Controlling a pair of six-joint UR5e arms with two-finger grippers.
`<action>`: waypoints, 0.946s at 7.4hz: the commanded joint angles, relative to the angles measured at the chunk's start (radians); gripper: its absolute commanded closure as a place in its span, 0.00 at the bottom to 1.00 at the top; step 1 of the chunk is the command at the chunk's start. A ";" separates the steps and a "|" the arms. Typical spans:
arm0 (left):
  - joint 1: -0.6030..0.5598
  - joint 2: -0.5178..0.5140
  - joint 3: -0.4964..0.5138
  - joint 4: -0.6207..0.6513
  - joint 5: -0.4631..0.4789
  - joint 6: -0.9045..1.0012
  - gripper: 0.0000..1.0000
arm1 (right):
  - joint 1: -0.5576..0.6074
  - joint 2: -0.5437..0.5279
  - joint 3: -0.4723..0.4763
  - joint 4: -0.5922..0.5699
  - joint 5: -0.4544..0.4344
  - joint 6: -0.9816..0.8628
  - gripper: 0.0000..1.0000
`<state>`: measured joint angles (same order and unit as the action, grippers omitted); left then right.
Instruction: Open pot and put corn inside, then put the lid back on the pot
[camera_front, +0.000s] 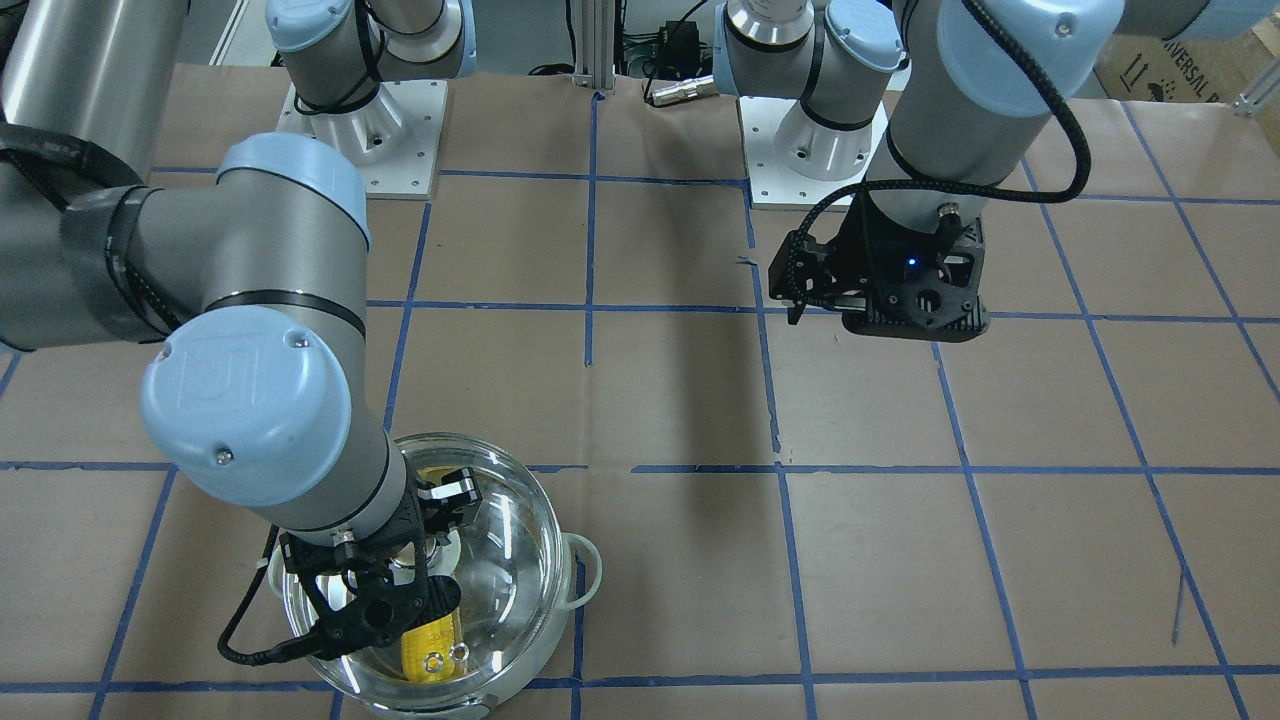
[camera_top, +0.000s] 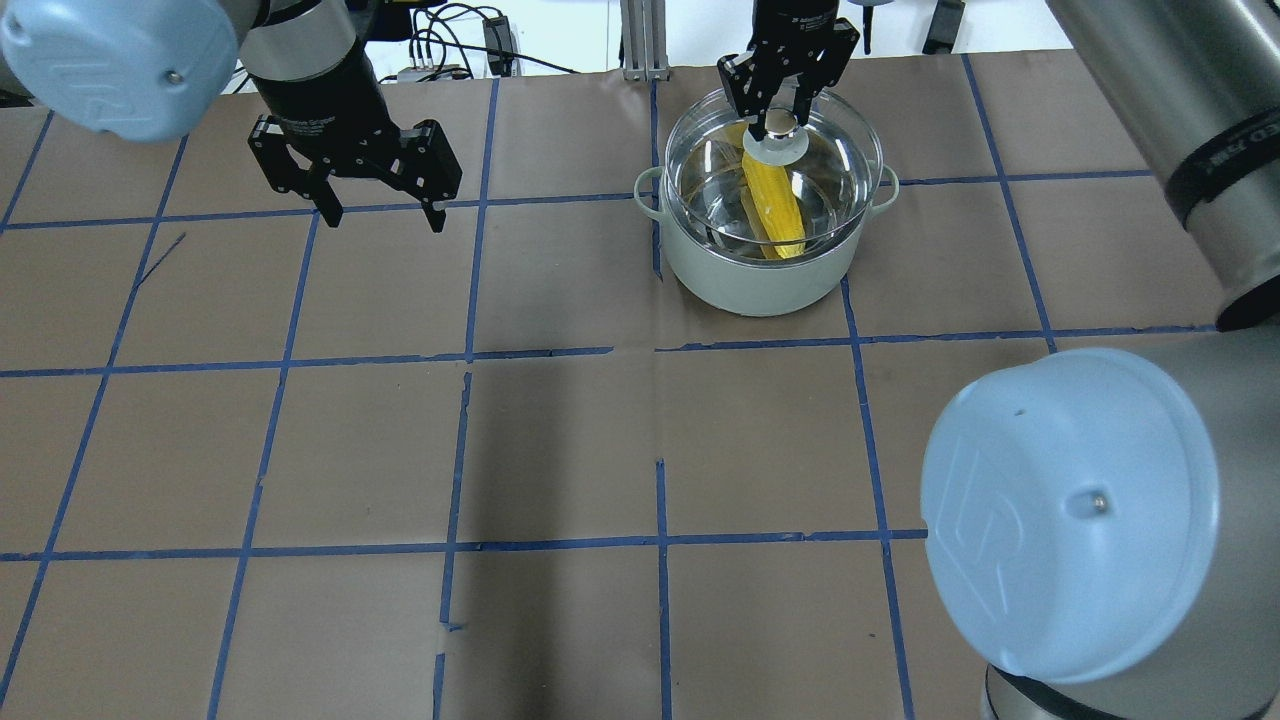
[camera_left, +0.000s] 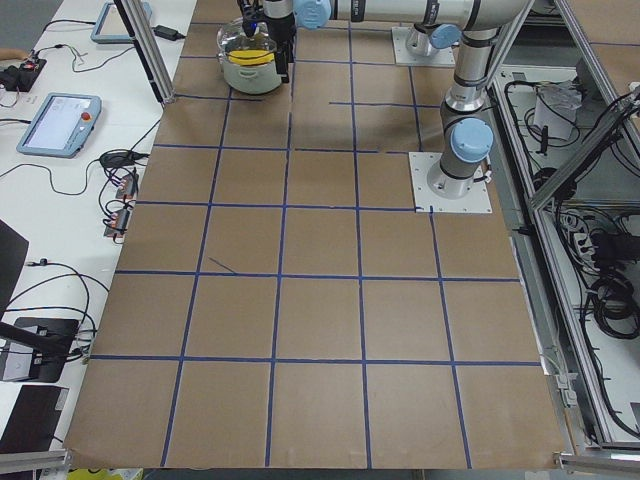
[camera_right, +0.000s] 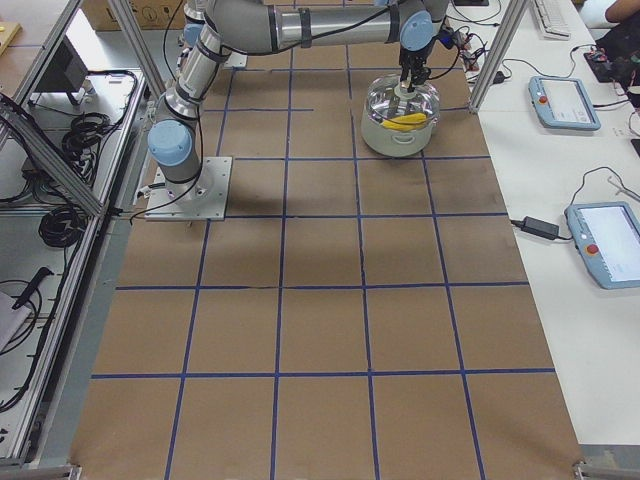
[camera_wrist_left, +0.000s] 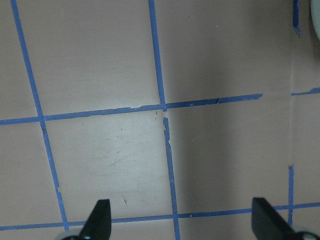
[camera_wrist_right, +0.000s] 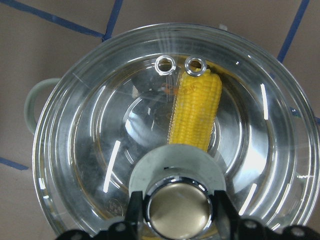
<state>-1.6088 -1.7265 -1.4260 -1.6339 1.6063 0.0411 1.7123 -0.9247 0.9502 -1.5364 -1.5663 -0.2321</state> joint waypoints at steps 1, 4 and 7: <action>0.050 0.068 -0.054 0.008 -0.011 0.014 0.00 | 0.001 0.020 -0.004 -0.002 0.000 -0.001 0.62; 0.072 0.102 -0.063 0.006 -0.031 0.014 0.00 | 0.001 0.021 -0.002 -0.002 0.000 -0.001 0.62; 0.102 0.127 -0.067 0.005 -0.028 0.049 0.00 | 0.003 0.015 -0.004 0.002 -0.003 0.004 0.62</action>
<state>-1.5146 -1.6073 -1.4916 -1.6275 1.5754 0.0638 1.7147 -0.9073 0.9468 -1.5359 -1.5679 -0.2298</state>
